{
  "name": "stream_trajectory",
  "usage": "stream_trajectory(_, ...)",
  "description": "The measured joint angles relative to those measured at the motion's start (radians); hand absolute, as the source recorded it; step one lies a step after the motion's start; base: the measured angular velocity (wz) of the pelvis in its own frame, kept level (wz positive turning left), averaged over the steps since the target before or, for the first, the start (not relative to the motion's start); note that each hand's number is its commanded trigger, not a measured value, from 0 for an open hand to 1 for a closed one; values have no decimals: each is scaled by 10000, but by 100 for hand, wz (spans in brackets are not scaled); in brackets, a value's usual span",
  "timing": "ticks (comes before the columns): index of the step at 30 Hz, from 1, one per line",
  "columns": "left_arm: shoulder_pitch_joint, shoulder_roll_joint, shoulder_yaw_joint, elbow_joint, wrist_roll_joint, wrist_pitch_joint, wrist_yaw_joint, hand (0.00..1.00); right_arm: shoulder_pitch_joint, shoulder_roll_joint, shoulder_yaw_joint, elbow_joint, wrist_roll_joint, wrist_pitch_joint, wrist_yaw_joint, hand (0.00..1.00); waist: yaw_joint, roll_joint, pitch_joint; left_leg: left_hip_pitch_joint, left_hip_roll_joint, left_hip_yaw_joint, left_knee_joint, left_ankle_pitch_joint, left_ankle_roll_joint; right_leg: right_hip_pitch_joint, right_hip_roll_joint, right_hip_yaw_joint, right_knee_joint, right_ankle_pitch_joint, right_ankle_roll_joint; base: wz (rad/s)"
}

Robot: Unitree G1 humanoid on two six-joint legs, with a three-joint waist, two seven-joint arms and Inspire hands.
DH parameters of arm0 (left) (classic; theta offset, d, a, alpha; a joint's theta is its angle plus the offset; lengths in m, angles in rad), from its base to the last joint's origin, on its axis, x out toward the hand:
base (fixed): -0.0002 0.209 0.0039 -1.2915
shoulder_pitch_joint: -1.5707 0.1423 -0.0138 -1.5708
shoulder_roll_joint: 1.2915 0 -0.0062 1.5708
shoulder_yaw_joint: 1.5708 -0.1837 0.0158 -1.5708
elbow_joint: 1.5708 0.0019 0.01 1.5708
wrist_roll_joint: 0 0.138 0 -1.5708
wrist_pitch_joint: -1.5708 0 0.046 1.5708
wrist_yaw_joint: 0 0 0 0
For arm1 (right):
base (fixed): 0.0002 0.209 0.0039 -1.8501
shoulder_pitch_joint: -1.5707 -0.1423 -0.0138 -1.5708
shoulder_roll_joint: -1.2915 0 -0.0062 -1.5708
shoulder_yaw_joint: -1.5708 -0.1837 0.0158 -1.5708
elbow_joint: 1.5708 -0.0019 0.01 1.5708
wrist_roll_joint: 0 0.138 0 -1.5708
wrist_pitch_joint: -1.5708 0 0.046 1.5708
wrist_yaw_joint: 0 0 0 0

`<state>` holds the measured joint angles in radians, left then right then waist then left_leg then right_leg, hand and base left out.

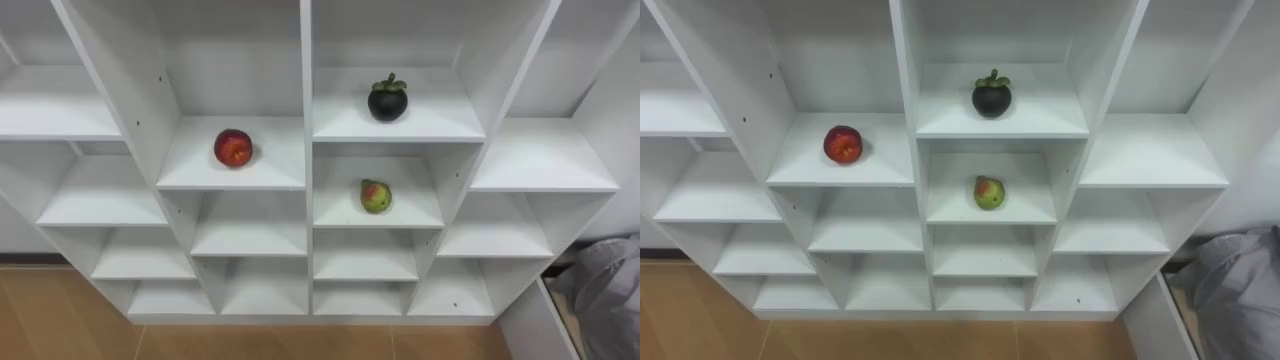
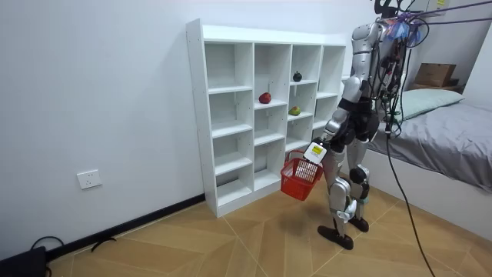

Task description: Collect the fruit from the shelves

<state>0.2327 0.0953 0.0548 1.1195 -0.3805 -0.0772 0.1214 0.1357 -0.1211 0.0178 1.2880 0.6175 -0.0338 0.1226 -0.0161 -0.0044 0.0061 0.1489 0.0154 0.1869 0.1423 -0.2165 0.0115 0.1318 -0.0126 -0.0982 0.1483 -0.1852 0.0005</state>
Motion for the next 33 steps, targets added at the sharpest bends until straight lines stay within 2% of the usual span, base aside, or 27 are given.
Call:
stream_trajectory(15, -1, 8, 3, -4, -5, -19, -55, 100, -31, -2, 2, -1, 109, 6, -65, 0, 12, -64, -3, 1, -4, -6, -28, 0, 0, -4, -6, -20, -20, 0, 1, 0)
stream_trajectory(21, -10, 25, 14, 0, -30, -17, 42, 100, -46, -28, -152, -172, 89, 49, -602, 0, -31, -66, -4, -25, -17, -16, -6, 1, 1, -18, -22, -37, 1, -1, 1, 0)
stream_trajectory(25, -14, 124, 28, -12, 4, -27, 52, 100, 54, -59, -631, -1162, -621, -54, -1372, 0, -57, -55, -2, -45, -11, -12, 27, -1, 4, -40, -18, -33, 22, -1, 2, 0)
stream_trajectory(27, -23, 154, 32, -29, 11, -48, 53, 100, 54, -69, -780, -1748, -1323, -81, -1799, 0, -46, -113, -30, -30, -10, -12, 17, 0, 4, -51, -15, -21, 42, -2, 2, -2)
stream_trajectory(29, -53, 166, 232, -24, 42, -57, 50, 100, 48, -81, -1151, -3129, -2064, -123, -2481, 0, -68, -114, -13, -52, -10, 5, 17, 0, 4, -116, -10, -2, 24, -3, 2, -4)
stream_trajectory(31, -101, 207, 422, -13, 42, -75, 57, 100, 22, -107, -1307, -4058, -2393, -261, -3013, 0, -48, -173, -32, -25, -13, 6, 5, 0, 4, -86, -8, 19, 32, -4, 5, 0)
stream_trajectory(33, -94, 289, 419, -14, 42, -109, 52, 100, 38, -112, -1301, -5105, -3022, -403, -3512, 0, -47, -217, -12, 6, -14, 8, 9, 1, 4, -68, -9, 1, 35, -2, 3, 0)
